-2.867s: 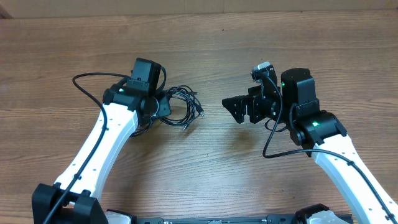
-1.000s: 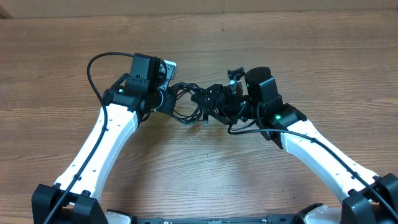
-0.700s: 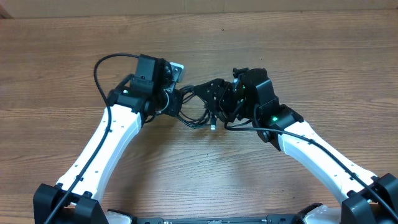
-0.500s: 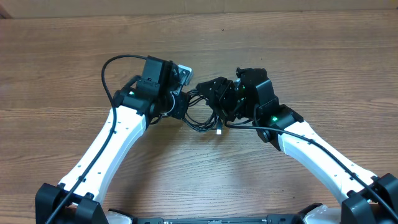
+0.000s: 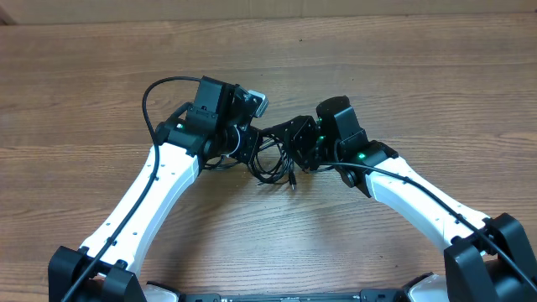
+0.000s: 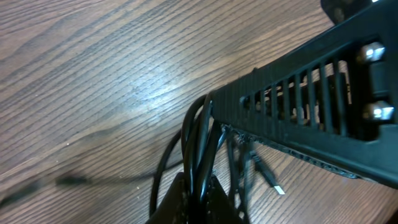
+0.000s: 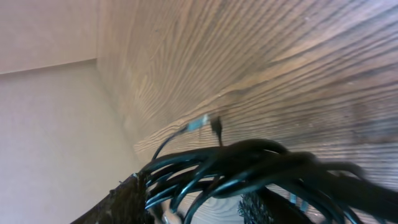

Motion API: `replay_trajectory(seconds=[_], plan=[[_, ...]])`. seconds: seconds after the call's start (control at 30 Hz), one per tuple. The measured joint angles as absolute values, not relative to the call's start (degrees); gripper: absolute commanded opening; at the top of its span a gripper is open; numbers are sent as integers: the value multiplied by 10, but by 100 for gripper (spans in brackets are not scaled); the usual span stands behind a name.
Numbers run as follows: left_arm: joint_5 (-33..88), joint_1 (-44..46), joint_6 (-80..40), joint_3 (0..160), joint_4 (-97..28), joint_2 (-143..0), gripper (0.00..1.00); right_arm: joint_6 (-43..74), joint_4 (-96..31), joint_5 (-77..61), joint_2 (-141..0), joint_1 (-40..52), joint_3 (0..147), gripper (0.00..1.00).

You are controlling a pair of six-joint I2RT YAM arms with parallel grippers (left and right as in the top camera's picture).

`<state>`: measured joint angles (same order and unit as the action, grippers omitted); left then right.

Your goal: Untangle cables

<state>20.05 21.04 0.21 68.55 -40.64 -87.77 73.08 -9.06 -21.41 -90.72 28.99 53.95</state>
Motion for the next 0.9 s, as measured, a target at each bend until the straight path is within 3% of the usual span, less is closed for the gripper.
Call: replay_trajectory(seconds=[0.37, 0.63, 0.9], plan=[[188, 210, -1, 686, -401, -878, 5, 698, -112, -177, -909, 290, 540, 51], [174, 210, -91, 686, -379, -878, 4, 644, -191, -106, -910, 286, 540, 56], [173, 222, -159, 686, -339, -943, 4, 606, -248, -86, -910, 212, 540, 60]])
